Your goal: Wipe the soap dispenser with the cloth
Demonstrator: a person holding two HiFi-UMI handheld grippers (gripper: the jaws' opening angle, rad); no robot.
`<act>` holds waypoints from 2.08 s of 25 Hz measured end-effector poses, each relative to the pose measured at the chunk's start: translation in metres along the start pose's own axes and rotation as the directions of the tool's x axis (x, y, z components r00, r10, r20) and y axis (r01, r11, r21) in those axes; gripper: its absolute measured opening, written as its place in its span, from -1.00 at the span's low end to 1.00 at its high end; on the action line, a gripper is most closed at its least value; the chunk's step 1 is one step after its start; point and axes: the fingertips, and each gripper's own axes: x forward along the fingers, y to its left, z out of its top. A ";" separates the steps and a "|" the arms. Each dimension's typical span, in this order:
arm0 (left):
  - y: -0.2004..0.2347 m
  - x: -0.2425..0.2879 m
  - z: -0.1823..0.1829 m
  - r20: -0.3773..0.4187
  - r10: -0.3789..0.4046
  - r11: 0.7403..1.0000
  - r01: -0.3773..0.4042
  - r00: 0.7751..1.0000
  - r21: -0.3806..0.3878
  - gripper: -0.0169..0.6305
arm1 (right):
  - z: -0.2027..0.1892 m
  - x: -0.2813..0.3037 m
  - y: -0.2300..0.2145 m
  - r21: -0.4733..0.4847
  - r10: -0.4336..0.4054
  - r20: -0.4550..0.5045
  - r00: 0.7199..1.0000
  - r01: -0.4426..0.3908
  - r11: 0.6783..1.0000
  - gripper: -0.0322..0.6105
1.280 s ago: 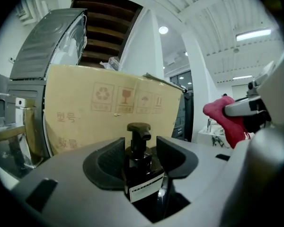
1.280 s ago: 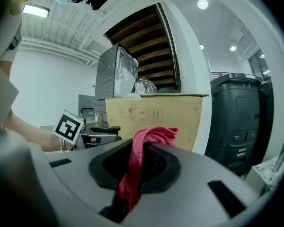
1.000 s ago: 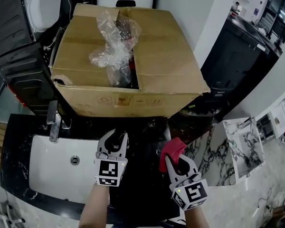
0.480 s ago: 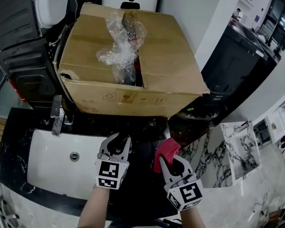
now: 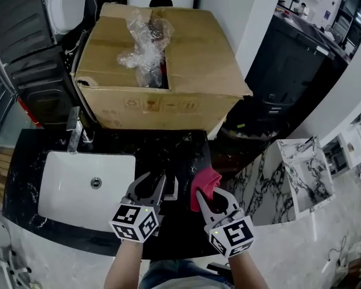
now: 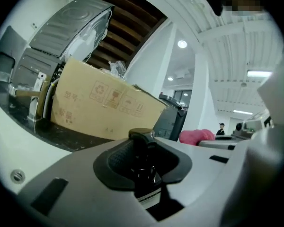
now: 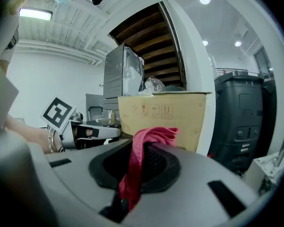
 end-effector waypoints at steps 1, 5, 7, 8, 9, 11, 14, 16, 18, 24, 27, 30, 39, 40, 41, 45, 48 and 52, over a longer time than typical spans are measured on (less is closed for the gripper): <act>-0.004 -0.002 -0.002 0.004 -0.007 0.999 0.007 1.000 -0.034 -0.63 | -0.003 -0.003 0.002 0.005 0.007 -0.001 1.000 -0.007 1.000 -0.75; -0.018 -0.005 -0.012 -0.007 -0.034 0.994 0.033 0.999 -0.104 -0.63 | -0.016 -0.009 0.010 0.040 0.044 -0.019 0.999 -0.043 0.998 -0.75; -0.019 -0.007 -0.018 -0.018 -0.037 0.992 0.035 0.999 -0.124 -0.63 | -0.023 -0.007 0.017 0.045 0.067 -0.038 0.997 -0.065 0.997 -0.75; -0.019 -0.007 -0.020 -0.016 -0.037 0.990 0.035 0.999 -0.140 -0.63 | -0.027 -0.005 0.021 0.046 0.079 -0.047 0.996 -0.077 0.996 -0.75; -0.017 -0.008 -0.020 -0.012 -0.036 0.987 0.034 0.999 -0.156 -0.63 | -0.029 -0.002 0.025 0.046 0.093 -0.054 0.994 -0.091 0.995 -0.75; -0.014 -0.009 -0.020 -0.006 -0.031 0.984 0.030 0.999 -0.176 -0.63 | -0.032 0.005 0.032 0.045 0.120 -0.061 0.991 -0.117 0.992 -0.75; -0.010 -0.013 -0.020 -0.002 -0.025 0.980 0.024 1.000 -0.199 -0.63 | -0.034 0.016 0.040 0.042 0.142 -0.071 0.987 -0.139 0.989 -0.75; -0.007 -0.016 -0.020 0.005 -0.017 0.975 0.018 1.000 -0.223 -0.63 | -0.036 0.019 0.044 0.051 0.159 -0.083 0.984 -0.155 0.987 -0.75; -0.004 -0.018 -0.020 0.011 -0.010 0.972 0.013 1.000 -0.234 -0.63 | -0.040 0.020 0.049 0.038 0.187 -0.113 0.976 -0.184 0.982 -0.75; 0.015 -0.031 -0.023 0.027 0.032 0.957 -0.023 0.999 -0.291 -0.63 | -0.086 0.018 0.051 -0.025 0.147 -0.288 0.946 -0.161 0.987 -0.75; 0.017 -0.033 -0.024 0.026 0.038 0.956 -0.029 0.999 -0.292 -0.63 | -0.098 0.015 0.044 -0.013 0.121 -0.338 0.934 -0.133 0.991 -0.75; 0.017 -0.033 -0.024 0.022 0.035 0.959 -0.028 0.999 -0.281 -0.63 | -0.088 0.014 0.040 0.008 0.117 -0.311 0.943 -0.121 0.993 -0.75; 0.017 -0.031 -0.025 -0.026 0.023 0.963 -0.029 0.999 -0.266 -0.62 | -0.028 0.043 0.043 0.106 0.181 -0.114 0.977 -0.169 0.980 -0.75; 0.018 -0.031 -0.026 -0.034 0.030 0.964 -0.037 0.999 -0.263 -0.62 | -0.027 0.048 0.047 0.102 0.189 -0.109 0.976 -0.178 0.979 -0.75; 0.019 -0.031 -0.026 -0.043 0.039 0.965 -0.049 0.998 -0.259 -0.61 | -0.027 0.052 0.048 0.096 0.189 -0.107 0.976 -0.179 0.979 -0.75; 0.025 -0.032 -0.028 -0.081 0.070 0.969 -0.087 0.994 -0.232 -0.58 | -0.038 0.056 0.039 0.128 0.133 -0.129 0.983 -0.117 0.985 -0.75; 0.027 -0.032 -0.029 -0.091 0.076 0.972 -0.094 0.993 -0.216 -0.56 | -0.062 0.050 0.024 0.135 0.063 -0.227 0.972 -0.032 0.990 -0.75; 0.027 -0.031 -0.028 -0.110 0.077 0.981 -0.094 0.991 -0.168 -0.54 | -0.083 0.039 0.013 0.132 0.033 -0.309 0.951 0.009 0.991 -0.75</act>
